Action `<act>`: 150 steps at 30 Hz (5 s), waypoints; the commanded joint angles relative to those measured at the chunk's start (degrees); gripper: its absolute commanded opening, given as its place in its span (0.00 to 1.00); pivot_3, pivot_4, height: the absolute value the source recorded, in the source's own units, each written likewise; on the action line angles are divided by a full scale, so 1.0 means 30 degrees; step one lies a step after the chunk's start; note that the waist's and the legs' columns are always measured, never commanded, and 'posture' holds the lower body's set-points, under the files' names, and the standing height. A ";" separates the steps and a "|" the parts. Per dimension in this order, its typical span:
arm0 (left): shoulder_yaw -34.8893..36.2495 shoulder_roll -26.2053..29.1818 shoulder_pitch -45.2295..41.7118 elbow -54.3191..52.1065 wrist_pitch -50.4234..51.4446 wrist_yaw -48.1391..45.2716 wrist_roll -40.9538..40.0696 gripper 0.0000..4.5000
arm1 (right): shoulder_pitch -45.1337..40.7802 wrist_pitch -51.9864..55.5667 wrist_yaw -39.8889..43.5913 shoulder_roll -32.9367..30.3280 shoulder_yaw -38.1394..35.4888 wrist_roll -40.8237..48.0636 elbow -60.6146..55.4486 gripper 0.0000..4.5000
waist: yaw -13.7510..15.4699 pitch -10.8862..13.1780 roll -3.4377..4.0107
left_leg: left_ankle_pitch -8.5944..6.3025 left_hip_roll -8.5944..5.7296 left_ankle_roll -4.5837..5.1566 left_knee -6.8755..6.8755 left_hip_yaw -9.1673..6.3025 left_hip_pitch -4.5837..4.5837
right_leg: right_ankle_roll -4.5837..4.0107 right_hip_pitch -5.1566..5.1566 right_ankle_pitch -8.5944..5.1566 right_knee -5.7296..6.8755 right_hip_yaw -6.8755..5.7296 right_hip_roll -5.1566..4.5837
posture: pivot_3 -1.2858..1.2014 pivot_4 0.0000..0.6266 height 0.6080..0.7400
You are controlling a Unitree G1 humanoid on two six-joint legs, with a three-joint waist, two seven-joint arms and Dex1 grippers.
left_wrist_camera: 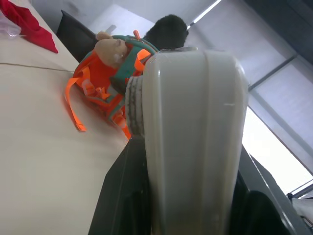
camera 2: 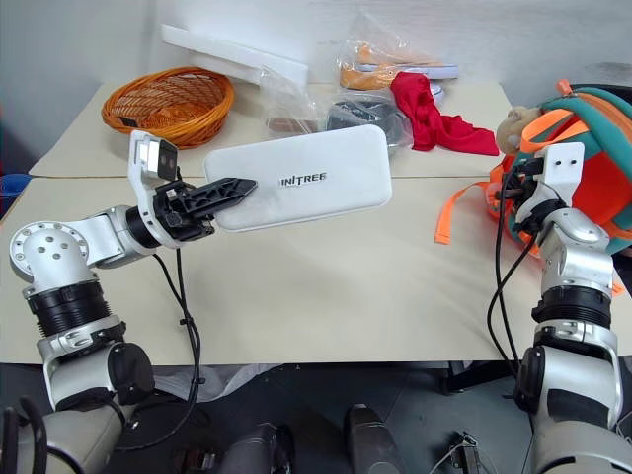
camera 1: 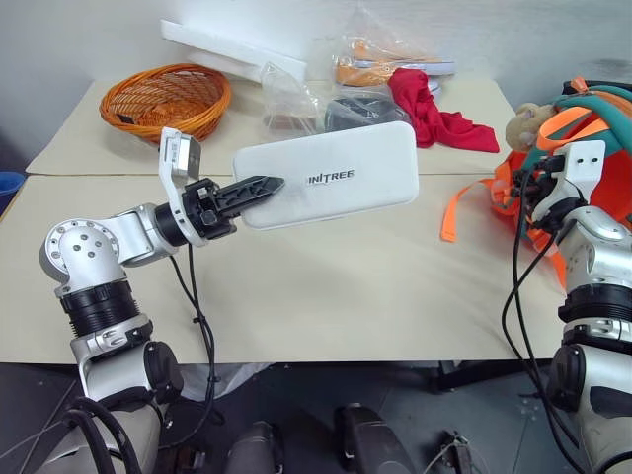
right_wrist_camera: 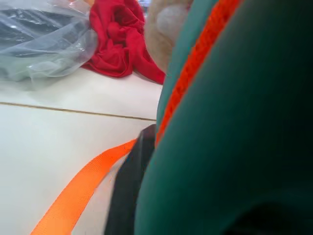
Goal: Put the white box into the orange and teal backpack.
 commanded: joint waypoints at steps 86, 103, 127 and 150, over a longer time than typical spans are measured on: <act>-1.2230 -0.0007 -0.4755 -0.1232 -1.3433 -0.9583 0.6549 0.83 | 1.3947 1.3103 0.1985 -0.7491 -0.6088 2.4807 -2.5310 0.00 | 0.1473 0.0066 -0.0110 | -0.0038 -0.0083 0.0224 0.0114 -0.0266 -0.0284 | 0.0109 0.0016 0.0053 -0.0177 -0.0092 -0.0055 | 0.52 0.24 1.00; -1.3037 -0.1610 -0.5696 0.1676 -1.6470 -0.7457 0.9293 0.28 | 1.6969 1.3240 0.2101 -0.7093 -0.9318 2.5268 -2.5597 0.00 | 0.1516 0.0066 -0.0109 | -0.0086 -0.0062 0.0318 0.0107 -0.0246 -0.0274 | 0.0114 -0.0007 0.0056 -0.0161 -0.0053 -0.0014 | 0.52 0.24 1.00; -1.8208 -0.1091 -0.2045 0.7115 -3.0033 -0.8168 1.8831 0.03 | 1.9898 1.2196 0.3633 -0.5718 -1.0573 2.2214 -2.5111 0.00 | 0.1239 0.0045 -0.0087 | -0.0111 -0.0090 0.0365 0.0122 -0.0243 -0.0272 | 0.0127 0.0011 0.0063 -0.0164 -0.0049 -0.0044 | 0.52 0.24 1.00; -0.9598 0.7706 -0.3903 0.7320 -1.9294 -1.4358 1.1279 0.99 | 2.5060 1.2271 1.4551 -1.0963 -2.0090 1.2497 -1.4305 1.00 | 0.1123 0.0050 -0.0103 | -0.0105 -0.0111 0.0390 0.0096 -0.0207 -0.0233 | 0.0132 0.0010 0.0058 -0.0163 -0.0079 0.0000 | 0.52 0.24 1.00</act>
